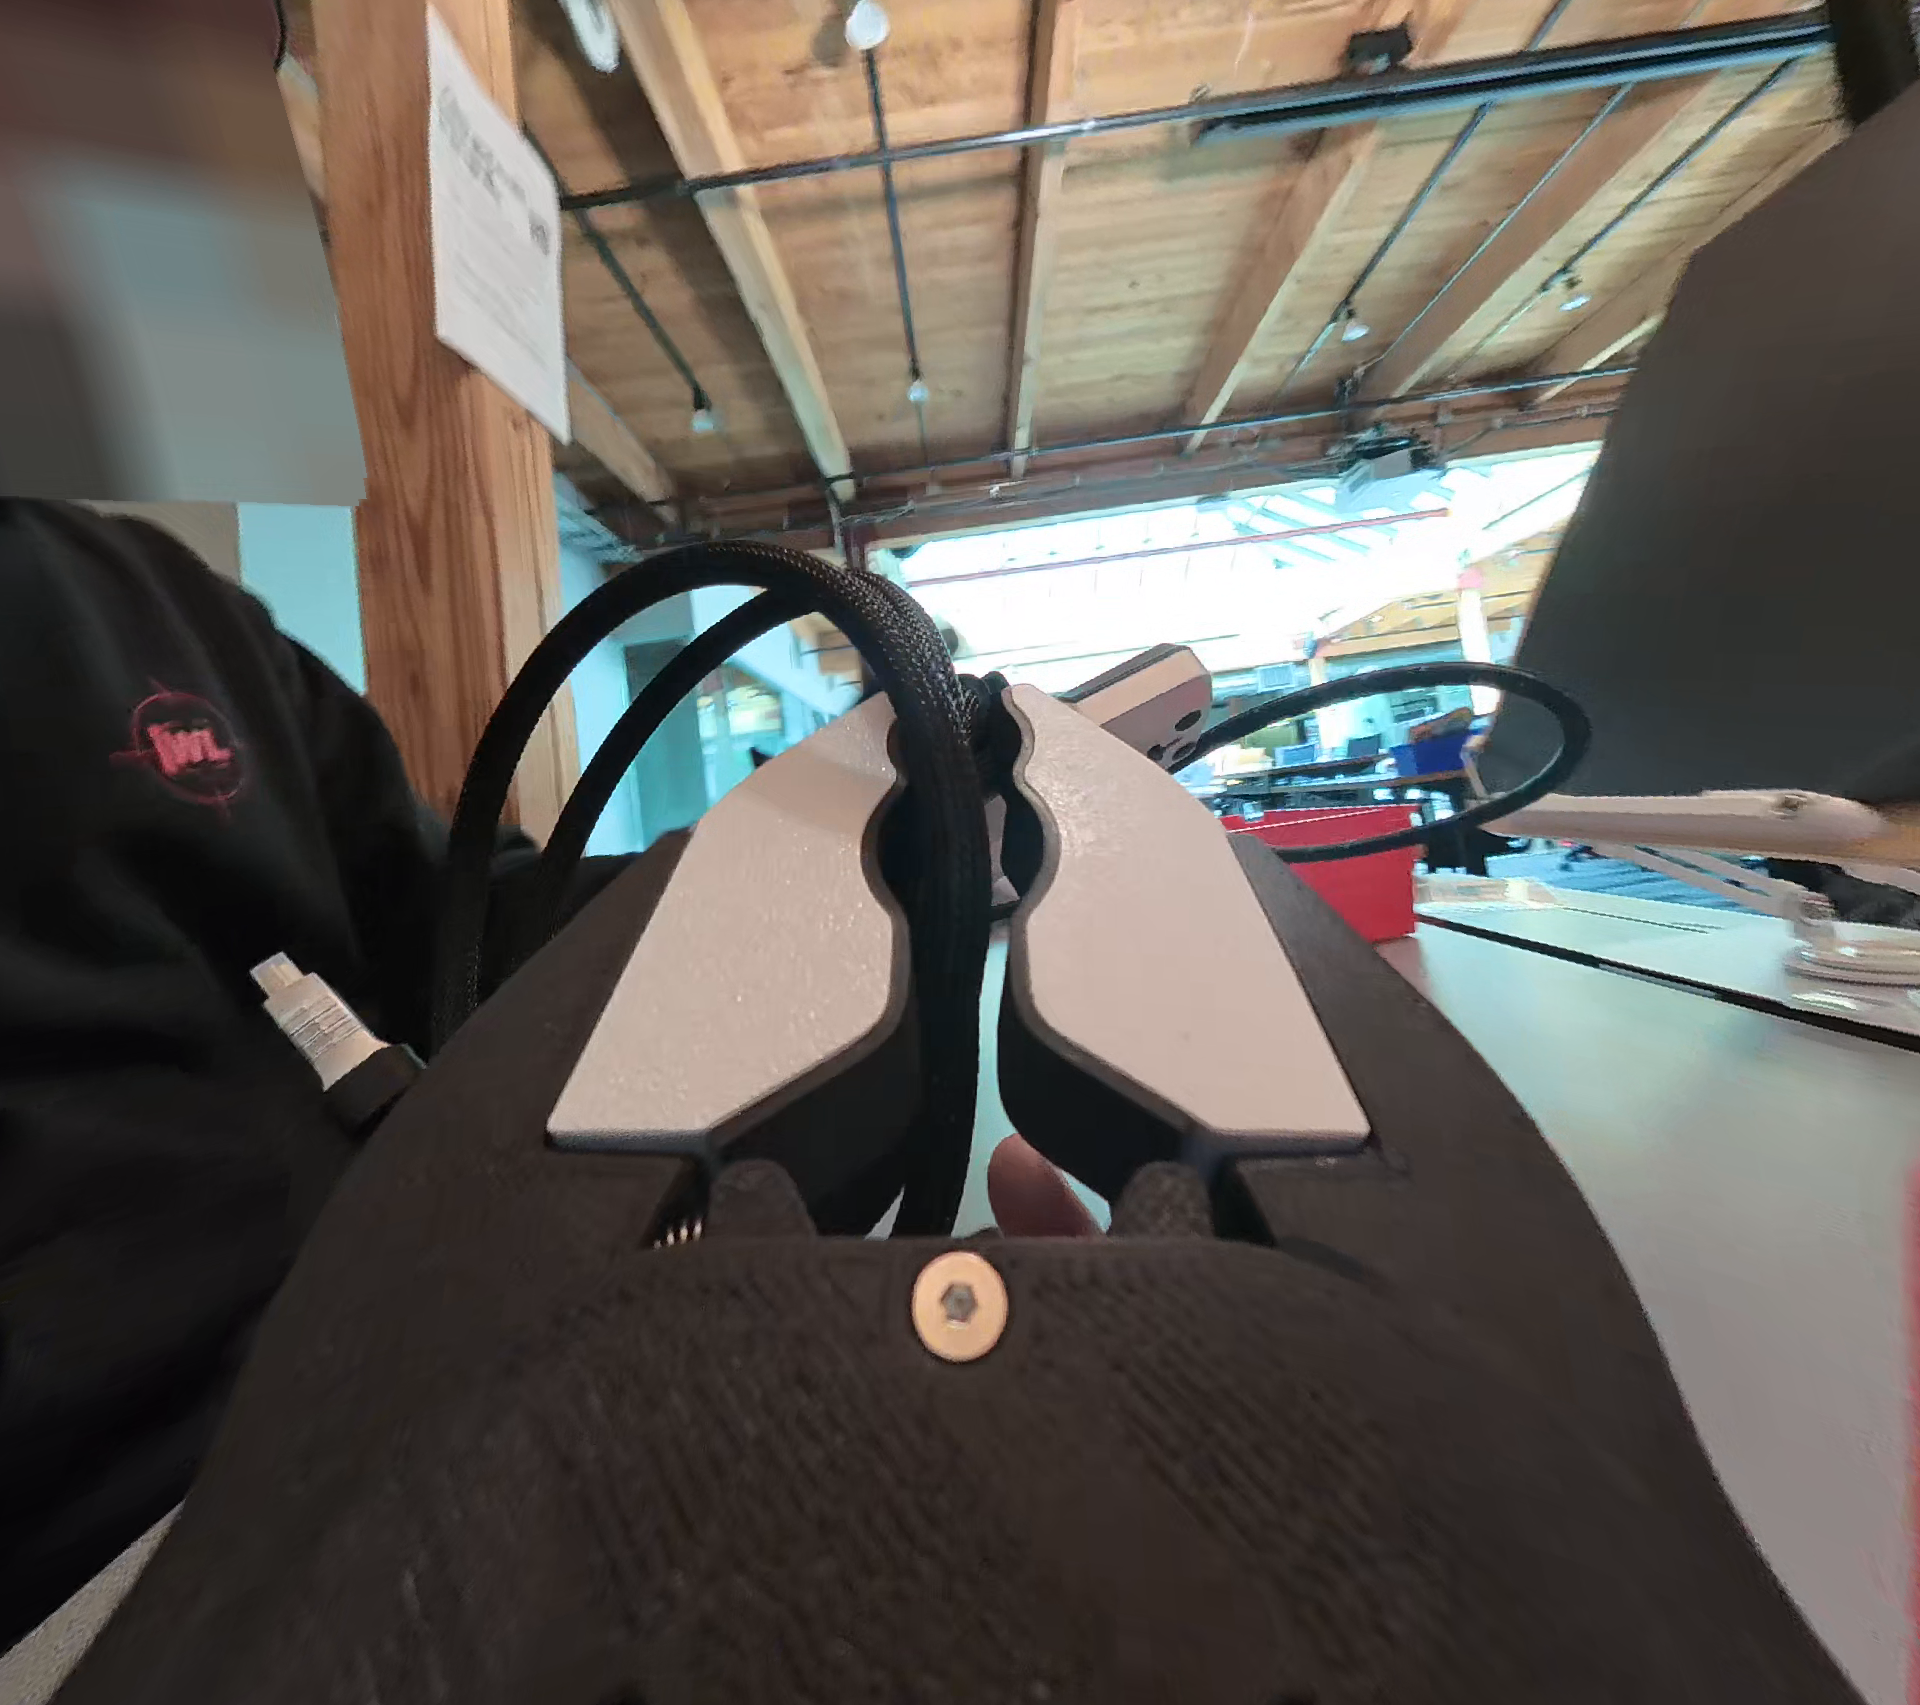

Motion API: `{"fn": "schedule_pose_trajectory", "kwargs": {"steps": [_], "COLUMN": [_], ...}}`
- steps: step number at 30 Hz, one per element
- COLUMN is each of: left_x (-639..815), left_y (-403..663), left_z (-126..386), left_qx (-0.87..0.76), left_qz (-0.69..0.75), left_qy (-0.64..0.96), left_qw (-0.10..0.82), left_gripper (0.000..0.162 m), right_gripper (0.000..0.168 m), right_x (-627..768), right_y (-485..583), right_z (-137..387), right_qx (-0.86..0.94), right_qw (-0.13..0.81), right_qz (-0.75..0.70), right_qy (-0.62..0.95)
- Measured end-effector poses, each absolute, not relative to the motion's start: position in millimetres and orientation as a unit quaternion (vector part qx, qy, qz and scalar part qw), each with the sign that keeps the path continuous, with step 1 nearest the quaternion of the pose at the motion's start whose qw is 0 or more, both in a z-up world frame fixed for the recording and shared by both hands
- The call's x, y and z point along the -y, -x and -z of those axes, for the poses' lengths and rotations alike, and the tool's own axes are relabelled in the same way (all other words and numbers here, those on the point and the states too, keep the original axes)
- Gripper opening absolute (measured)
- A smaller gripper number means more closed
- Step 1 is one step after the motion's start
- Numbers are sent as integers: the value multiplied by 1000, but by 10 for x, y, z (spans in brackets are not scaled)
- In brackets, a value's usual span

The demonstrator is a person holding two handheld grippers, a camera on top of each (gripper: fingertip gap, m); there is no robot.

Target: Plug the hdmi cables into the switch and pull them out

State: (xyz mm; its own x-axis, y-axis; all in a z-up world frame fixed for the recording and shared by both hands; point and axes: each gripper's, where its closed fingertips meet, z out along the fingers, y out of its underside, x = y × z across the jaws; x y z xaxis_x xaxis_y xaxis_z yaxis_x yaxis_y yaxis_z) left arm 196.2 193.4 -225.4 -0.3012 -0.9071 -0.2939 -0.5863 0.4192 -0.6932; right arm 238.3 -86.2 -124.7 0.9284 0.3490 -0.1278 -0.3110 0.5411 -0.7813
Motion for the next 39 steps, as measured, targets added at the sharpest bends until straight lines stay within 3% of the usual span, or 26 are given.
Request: {"fn": "schedule_pose_trajectory", "kwargs": {"steps": [4,8,10,14,20,26,31,34,39], "left_x": [-2029,-2141,-2128,-1909,-595,168,216,91,-5], "left_y": [-1871,-1876,-1882,-1658,-1386,-1707,-2045,-2190,-2242], "left_z": [2843,2875,2548,1945,1920,1317,1181,1232,1257], "left_qx": [-759,-695,-630,-518,-462,-442,-448,-443,-394], "left_qz": [285,313,393,561,753,816,800,783,792], "left_qy": [543,615,630,585,466,372,398,434,465], "left_qw": [217,202,228,275,49,-23,27,54,32], "left_gripper": [18,76,62,57,55,58,68,60,24], "right_gripper": [12,12,12,12,12,12,12,12,12], "right_x": [818,808,837,988,1205,1073,904,821,635], "right_y": [-2279,-2262,-2297,-2407,-2496,-2408,-2356,-2312,-2305], "right_z": [1238,1218,1199,1104,994,1011,1070,1086,1175], "right_qx": [44,45,38,15,-1,0,7,16,13], "right_qw": [873,875,882,907,936,935,923,917,902], "right_qz": [-205,-203,-194,-195,-224,-214,-179,-159,-97], "right_qy": [440,436,429,374,272,282,341,366,421]}}
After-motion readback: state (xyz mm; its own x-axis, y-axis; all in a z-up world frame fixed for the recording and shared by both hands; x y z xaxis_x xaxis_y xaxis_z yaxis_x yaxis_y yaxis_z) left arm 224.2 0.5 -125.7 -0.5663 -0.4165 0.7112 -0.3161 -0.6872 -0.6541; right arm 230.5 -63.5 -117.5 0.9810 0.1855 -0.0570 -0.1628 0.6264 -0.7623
